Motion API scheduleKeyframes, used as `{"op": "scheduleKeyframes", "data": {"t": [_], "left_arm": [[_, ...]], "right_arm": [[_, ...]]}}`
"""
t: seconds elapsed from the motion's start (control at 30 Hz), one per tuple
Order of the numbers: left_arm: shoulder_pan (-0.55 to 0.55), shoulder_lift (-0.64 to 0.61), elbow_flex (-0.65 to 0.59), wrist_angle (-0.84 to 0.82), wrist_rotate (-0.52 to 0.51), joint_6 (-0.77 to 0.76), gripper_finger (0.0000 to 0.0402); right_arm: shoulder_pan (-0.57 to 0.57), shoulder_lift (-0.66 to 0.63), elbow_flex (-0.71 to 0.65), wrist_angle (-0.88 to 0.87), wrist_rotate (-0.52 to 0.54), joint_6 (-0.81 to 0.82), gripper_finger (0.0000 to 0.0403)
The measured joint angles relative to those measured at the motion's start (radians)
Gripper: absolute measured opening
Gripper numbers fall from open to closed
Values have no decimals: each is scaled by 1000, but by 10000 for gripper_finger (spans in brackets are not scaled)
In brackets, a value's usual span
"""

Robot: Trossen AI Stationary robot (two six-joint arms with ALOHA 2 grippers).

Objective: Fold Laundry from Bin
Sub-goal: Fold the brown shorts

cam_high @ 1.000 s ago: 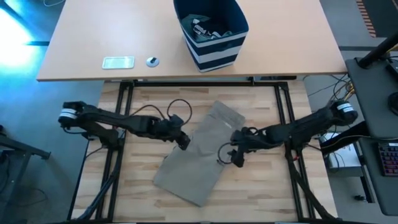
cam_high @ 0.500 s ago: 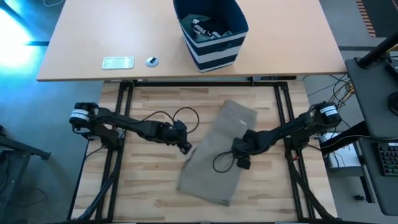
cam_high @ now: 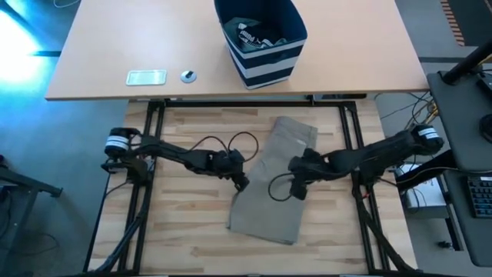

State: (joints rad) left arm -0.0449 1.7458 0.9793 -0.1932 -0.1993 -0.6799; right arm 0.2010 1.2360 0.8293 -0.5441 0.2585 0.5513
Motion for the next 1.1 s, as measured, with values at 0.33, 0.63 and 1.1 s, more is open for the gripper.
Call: {"op": "scheduleKeyframes", "data": {"t": [0.33, 0.63, 1.1], "left_arm": [[-83, -57, 4, -123, 35, 197, 77], [-237, 130, 8, 192, 38, 70, 93], [-209, 139, 78, 248, -160, 232, 183]], "right_arm": [[136, 214, -73, 130, -33, 96, 235], [92, 336, -37, -116, -102, -154, 235], [88, 125, 12, 164, 63, -7, 235]]}}
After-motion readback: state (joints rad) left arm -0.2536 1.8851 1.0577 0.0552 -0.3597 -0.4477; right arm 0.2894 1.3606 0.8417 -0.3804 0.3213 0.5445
